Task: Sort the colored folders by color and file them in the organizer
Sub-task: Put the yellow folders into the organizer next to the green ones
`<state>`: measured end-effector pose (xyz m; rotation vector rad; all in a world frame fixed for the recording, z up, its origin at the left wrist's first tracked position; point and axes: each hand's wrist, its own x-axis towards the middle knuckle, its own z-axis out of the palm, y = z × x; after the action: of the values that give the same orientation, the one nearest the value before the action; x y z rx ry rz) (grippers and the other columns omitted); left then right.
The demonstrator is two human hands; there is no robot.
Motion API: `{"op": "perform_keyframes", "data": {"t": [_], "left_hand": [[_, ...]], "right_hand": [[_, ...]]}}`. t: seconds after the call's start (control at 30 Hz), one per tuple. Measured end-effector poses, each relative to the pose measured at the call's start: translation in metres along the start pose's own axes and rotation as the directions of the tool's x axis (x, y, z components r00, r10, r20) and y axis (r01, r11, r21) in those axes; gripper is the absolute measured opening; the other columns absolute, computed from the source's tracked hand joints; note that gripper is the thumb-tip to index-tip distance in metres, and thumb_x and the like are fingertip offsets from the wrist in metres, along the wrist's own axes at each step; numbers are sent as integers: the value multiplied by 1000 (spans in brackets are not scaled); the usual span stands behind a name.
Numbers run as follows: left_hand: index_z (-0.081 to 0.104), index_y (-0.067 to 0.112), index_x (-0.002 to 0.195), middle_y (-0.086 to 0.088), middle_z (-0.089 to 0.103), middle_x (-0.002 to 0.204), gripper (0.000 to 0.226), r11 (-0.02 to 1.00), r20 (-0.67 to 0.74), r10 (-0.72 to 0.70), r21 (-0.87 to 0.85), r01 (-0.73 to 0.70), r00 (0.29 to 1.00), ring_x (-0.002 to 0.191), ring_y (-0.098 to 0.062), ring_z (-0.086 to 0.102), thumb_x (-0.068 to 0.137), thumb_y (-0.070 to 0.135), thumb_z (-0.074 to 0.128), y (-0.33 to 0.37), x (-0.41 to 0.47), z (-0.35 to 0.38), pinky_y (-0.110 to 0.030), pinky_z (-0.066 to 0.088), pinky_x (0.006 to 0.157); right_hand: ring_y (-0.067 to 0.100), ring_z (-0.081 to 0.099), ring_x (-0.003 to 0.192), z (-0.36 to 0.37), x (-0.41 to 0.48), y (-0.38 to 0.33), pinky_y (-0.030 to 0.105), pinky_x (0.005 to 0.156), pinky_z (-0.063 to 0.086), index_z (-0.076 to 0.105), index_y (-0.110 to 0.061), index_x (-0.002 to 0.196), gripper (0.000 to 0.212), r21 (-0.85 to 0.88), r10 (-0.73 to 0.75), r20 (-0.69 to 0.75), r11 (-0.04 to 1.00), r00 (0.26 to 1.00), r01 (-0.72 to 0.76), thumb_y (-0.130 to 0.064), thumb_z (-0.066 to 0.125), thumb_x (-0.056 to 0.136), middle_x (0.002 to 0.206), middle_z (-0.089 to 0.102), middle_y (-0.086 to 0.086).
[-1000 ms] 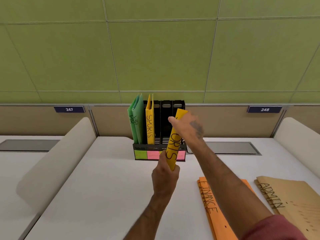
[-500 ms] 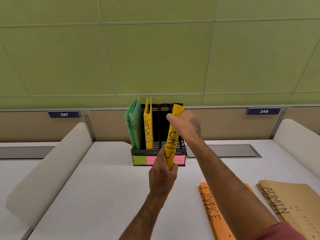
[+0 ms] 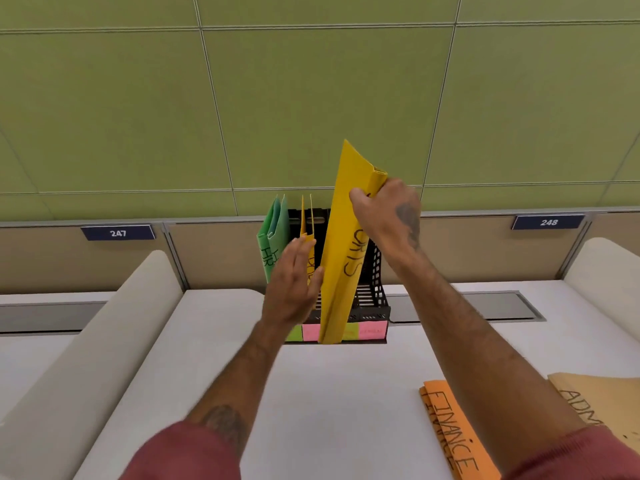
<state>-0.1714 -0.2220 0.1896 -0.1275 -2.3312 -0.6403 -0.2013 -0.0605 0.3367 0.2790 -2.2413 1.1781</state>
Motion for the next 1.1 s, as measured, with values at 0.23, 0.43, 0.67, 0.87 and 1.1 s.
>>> {"op": "perform_keyframes", "data": {"t": [0.23, 0.43, 0.67, 0.87, 1.1], "left_hand": [[1, 42, 154, -11, -4, 165, 98, 875, 416, -86, 466, -131, 906, 151, -33, -13, 80, 42, 65, -56, 68, 8, -61, -4, 116], [-7, 48, 151, -13, -3, 165, 104, 866, 436, -123, 485, -118, 892, 150, -36, -12, 79, 36, 68, -84, 75, 18, -60, 0, 117], [-5, 48, 150, -13, 8, 164, 107, 881, 376, -100, 464, -94, 921, 151, -37, -4, 78, 29, 72, -99, 69, 17, -55, 5, 119], [-2, 47, 150, -13, 11, 163, 110, 881, 358, -82, 462, -100, 930, 150, -37, -1, 75, 26, 74, -98, 68, 21, -57, 8, 120], [0, 47, 150, -13, 14, 162, 109, 878, 338, -64, 467, -108, 939, 150, -37, 4, 73, 25, 74, -99, 67, 21, -58, 10, 118]], "right_hand": [[4, 32, 36, 54, 19, 3, 18, 40, 25, 33, -25, 50, 44, 23, -101, -102, 994, 990, 104, -24, 58, 85, 43, 36, -12], [0, 31, 39, 99, 24, 24, 14, 42, 22, 33, -30, 55, 43, -8, -121, -120, 993, 985, 121, -21, 58, 88, 47, 36, -15], [-1, 37, 42, 146, 17, 50, 17, 46, 29, 44, -28, 60, 33, -17, -75, -71, 997, 995, 73, -26, 56, 92, 49, 41, -16], [-3, 45, 44, 174, 4, 67, 12, 46, 32, 55, -27, 76, 20, -79, -25, 37, 997, 999, 28, -33, 55, 96, 53, 47, -16], [3, 55, 48, 187, 0, 83, 19, 47, 47, 62, -22, 86, 20, -116, 31, 126, 993, 992, -17, -39, 57, 95, 60, 56, -11]]}}
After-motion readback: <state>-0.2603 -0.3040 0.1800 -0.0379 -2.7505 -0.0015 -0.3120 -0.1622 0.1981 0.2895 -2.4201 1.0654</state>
